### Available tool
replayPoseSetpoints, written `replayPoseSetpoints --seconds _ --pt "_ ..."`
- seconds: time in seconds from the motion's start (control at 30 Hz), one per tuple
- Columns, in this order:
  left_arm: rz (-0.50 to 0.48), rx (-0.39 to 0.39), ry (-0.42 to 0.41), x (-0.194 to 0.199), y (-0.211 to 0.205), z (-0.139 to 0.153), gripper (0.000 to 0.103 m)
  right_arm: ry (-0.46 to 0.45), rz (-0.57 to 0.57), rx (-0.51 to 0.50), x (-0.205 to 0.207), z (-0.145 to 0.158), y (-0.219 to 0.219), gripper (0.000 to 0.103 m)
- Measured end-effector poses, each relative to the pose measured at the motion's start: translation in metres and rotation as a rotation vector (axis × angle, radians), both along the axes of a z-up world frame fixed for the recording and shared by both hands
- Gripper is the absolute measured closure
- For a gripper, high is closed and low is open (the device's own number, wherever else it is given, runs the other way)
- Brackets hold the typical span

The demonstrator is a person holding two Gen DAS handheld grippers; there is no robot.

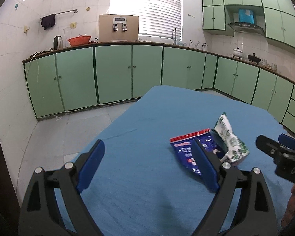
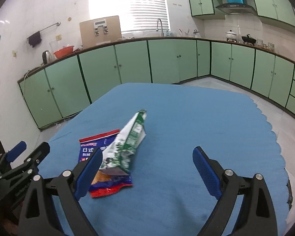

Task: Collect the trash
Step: 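Grasp the white-green wrapper with the right tool, then grasp the blue cookie bag with the left tool while the right tool holds the wrapper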

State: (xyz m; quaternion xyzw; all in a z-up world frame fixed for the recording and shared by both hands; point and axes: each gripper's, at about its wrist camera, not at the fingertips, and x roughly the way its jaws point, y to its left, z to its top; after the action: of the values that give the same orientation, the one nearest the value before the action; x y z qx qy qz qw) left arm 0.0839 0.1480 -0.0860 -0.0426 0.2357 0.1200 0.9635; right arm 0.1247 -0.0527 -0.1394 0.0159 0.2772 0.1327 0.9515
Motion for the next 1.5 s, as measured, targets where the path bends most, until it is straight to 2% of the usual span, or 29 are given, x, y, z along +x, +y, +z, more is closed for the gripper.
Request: replayPoseSetpoints --seconds 0.23,0.33,0.5,0.6,0.67,0.7,0.93,1.03,1.17,1.33,1.5 --pt "-0.012 0.019 -0.005 0.001 0.013 -0.006 0.017 0.031 0.012 -0.044 0.003 -0.01 0.032 0.012" --pt "-0.008 0.003 -0.008 0.002 0.019 -0.006 0.017 0.039 0.012 -0.083 0.006 -0.014 0.044 0.012" --pt "0.0 -0.01 -0.011 0.002 0.022 -0.009 0.017 0.103 -0.01 -0.106 0.023 -0.021 0.052 0.012" --pt "0.003 -0.009 -0.012 0.003 0.025 -0.01 0.017 0.131 -0.007 -0.085 0.031 -0.023 0.05 0.023" --pt "0.004 -0.01 -0.01 0.005 0.026 -0.01 0.017 0.146 0.003 -0.071 0.033 -0.024 0.047 0.04" --pt "0.004 -0.011 -0.009 0.004 0.027 -0.012 0.017 0.159 0.013 -0.062 0.035 -0.025 0.046 0.045" --pt "-0.025 -0.024 0.003 0.008 0.016 -0.014 0.017 0.177 0.017 -0.007 0.033 -0.024 0.028 0.047" --pt "-0.059 -0.052 0.015 0.009 0.004 -0.016 0.017 0.18 0.024 -0.003 0.032 -0.023 0.018 0.056" --pt "-0.118 -0.097 0.04 0.01 -0.024 -0.023 0.017 0.181 0.003 0.004 0.029 -0.019 -0.009 0.056" --pt "-0.175 -0.095 0.075 0.012 -0.059 -0.036 0.018 0.161 -0.05 0.014 0.023 -0.014 -0.045 0.056" --pt "-0.197 -0.108 0.118 0.023 -0.076 -0.046 0.02 0.129 -0.091 0.015 0.015 -0.008 -0.075 0.056"
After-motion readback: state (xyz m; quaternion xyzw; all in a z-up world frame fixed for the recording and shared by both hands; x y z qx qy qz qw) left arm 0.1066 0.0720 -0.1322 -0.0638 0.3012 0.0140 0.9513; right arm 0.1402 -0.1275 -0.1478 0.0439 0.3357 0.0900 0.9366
